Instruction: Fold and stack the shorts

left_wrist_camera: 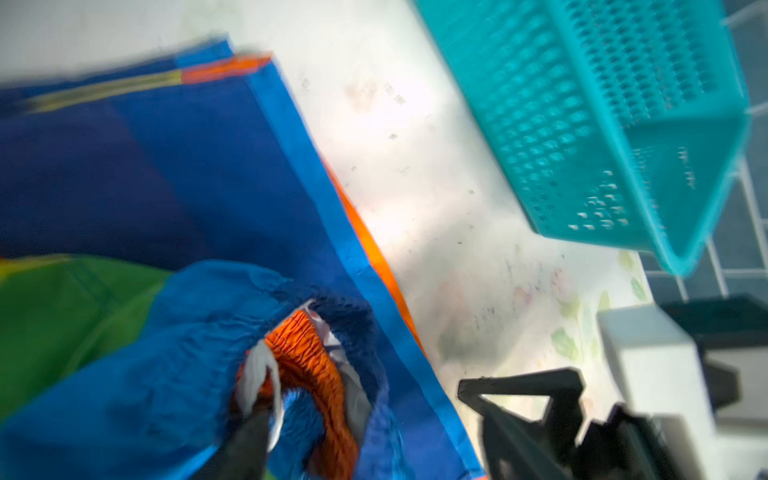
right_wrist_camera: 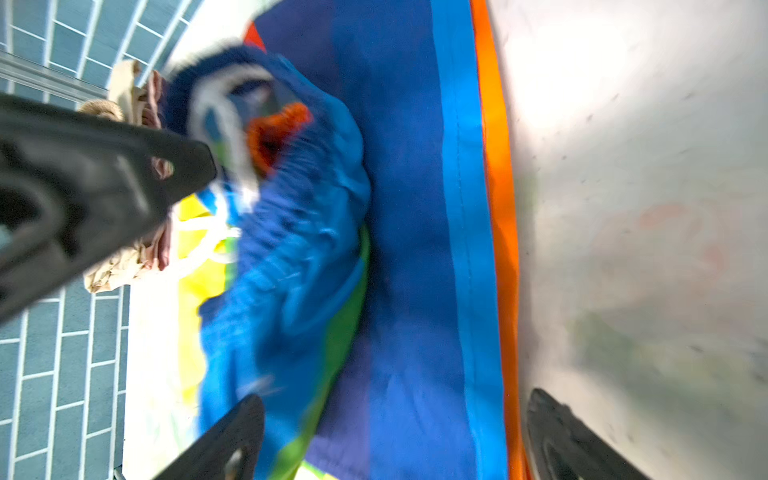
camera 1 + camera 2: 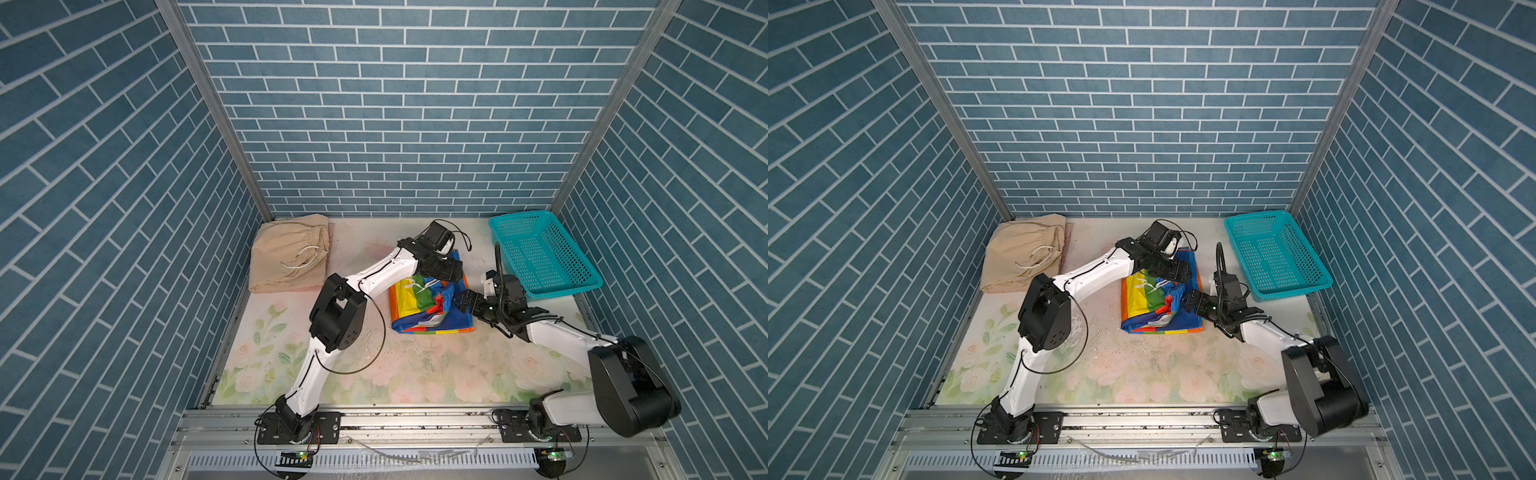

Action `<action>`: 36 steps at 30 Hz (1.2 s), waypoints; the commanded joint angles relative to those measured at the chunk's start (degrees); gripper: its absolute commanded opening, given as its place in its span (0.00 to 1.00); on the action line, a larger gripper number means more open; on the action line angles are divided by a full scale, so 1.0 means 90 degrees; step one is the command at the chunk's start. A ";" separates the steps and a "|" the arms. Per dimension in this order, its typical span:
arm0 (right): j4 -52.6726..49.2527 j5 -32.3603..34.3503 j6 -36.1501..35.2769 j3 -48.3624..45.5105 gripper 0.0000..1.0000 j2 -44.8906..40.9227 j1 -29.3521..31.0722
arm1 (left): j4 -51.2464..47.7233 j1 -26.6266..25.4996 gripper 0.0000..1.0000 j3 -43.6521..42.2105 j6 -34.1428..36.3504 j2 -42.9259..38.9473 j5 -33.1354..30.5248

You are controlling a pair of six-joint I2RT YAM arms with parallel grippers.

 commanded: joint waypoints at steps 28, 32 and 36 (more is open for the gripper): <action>-0.2967 0.3080 -0.2050 0.3728 0.98 0.2856 0.1575 | 0.4846 0.1771 1.00 -0.6094 -0.2548 -0.3742 0.0860; -0.2885 0.3291 -0.2161 0.3368 0.98 0.2802 0.1522 | 0.4619 0.1771 0.99 -0.5643 -0.2392 -0.3402 0.0766; -0.2649 0.3186 -0.2227 0.2837 0.98 0.2528 0.1399 | 0.4570 0.1774 1.00 -0.4874 -0.2358 -0.2613 0.0875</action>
